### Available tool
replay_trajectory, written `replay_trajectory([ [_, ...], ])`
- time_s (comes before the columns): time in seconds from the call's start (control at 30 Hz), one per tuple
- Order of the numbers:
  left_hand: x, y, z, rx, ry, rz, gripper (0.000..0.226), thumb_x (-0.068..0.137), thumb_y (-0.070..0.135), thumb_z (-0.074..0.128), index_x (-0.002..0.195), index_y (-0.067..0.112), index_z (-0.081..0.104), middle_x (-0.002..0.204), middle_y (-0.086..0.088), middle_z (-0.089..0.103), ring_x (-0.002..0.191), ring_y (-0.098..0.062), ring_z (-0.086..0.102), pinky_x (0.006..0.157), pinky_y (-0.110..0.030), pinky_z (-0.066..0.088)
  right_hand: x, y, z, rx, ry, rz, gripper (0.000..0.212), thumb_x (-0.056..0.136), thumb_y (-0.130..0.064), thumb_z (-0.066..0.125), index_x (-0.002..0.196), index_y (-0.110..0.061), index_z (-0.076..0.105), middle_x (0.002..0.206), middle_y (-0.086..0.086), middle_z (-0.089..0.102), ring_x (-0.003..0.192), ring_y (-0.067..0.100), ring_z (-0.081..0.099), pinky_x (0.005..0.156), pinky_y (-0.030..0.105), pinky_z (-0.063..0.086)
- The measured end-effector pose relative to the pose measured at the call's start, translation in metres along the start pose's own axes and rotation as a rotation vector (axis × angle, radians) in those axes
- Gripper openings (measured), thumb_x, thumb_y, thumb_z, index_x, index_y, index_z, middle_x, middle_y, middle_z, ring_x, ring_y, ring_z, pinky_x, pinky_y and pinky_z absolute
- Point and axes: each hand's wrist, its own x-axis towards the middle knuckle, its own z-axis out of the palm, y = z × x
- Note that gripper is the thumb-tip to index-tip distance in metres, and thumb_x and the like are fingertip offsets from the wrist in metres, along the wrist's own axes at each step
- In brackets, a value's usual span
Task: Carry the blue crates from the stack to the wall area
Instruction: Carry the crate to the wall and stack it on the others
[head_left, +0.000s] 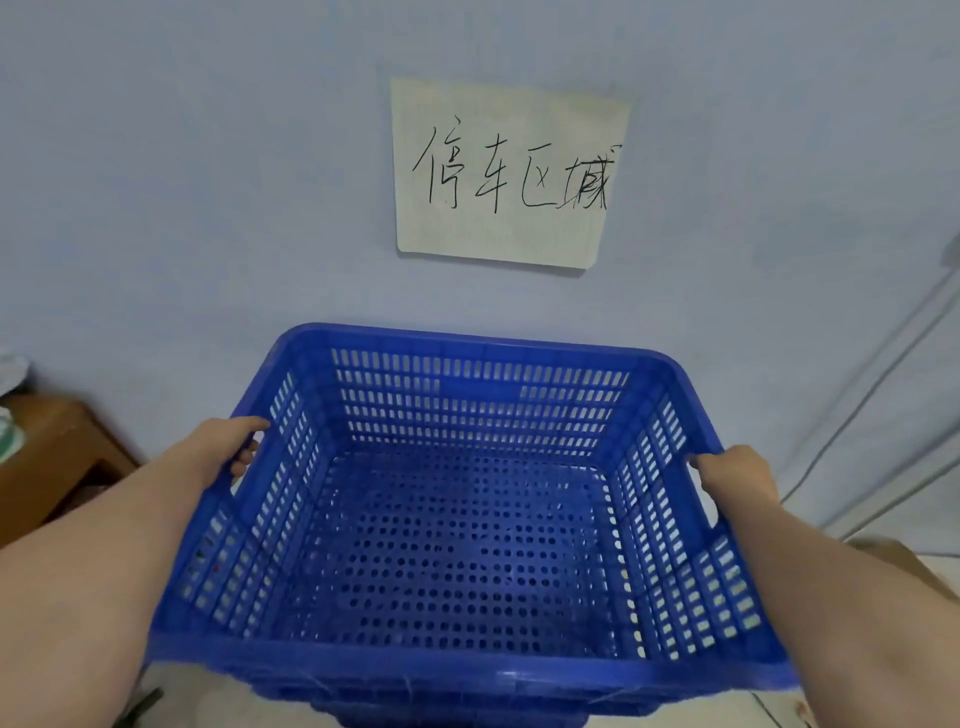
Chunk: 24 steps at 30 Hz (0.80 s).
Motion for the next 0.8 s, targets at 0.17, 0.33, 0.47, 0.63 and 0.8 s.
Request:
replay_trajectory([
  [0.17,0.012,0.006,0.018,-0.042,0.036,0.021,0.034,0.093,0.022,0.055,0.065,0.006,0.043,0.058,-0.008,0.035,0.035,-0.019,0.029,0.038,-0.017,0.026,0.016,0.006,0.01,0.05,-0.025,0.07,0.033,0.085,-0.023,0.057,0.1,0.006,0.059,0.083,0.017,0.061,0.062,0.028,0.053,0.052,0.028,0.038],
  [0.33,0.033,-0.003,0.023,-0.017,0.084,0.044,0.033,0.092,0.014,0.057,0.063,0.004,0.045,0.054,-0.011,0.041,0.021,-0.016,0.032,0.032,-0.012,0.029,0.024,0.011,0.031,0.055,-0.079,0.103,0.037,0.086,-0.025,0.056,0.103,0.007,0.062,0.098,0.023,0.068,0.07,0.032,0.057,0.058,0.03,0.041],
  [0.47,0.047,-0.009,0.016,0.009,0.114,0.021,0.03,0.088,0.012,0.058,0.062,0.001,0.047,0.041,-0.012,0.045,0.021,-0.019,0.035,0.034,-0.015,0.033,0.03,0.003,0.047,0.045,-0.104,0.078,0.035,0.085,-0.023,0.057,0.098,0.008,0.066,0.097,0.025,0.068,0.075,0.034,0.059,0.068,0.032,0.043],
  [0.63,0.061,-0.019,0.004,-0.016,0.129,-0.009,0.03,0.087,0.018,0.061,0.065,0.002,0.05,0.055,-0.015,0.049,0.043,-0.024,0.04,0.049,-0.027,0.033,0.03,-0.01,0.06,0.024,-0.097,0.051,0.027,0.083,-0.015,0.054,0.086,0.008,0.067,0.078,0.02,0.064,0.06,0.027,0.052,0.054,0.028,0.039],
  [0.8,0.073,-0.012,0.006,-0.056,0.113,0.013,0.028,0.087,0.021,0.062,0.069,0.002,0.052,0.06,-0.015,0.049,0.048,-0.026,0.041,0.052,-0.028,0.036,0.03,-0.011,0.073,0.054,-0.015,0.071,0.025,0.083,-0.014,0.054,0.082,0.007,0.067,0.085,0.024,0.069,0.073,0.036,0.061,0.067,0.035,0.049],
])
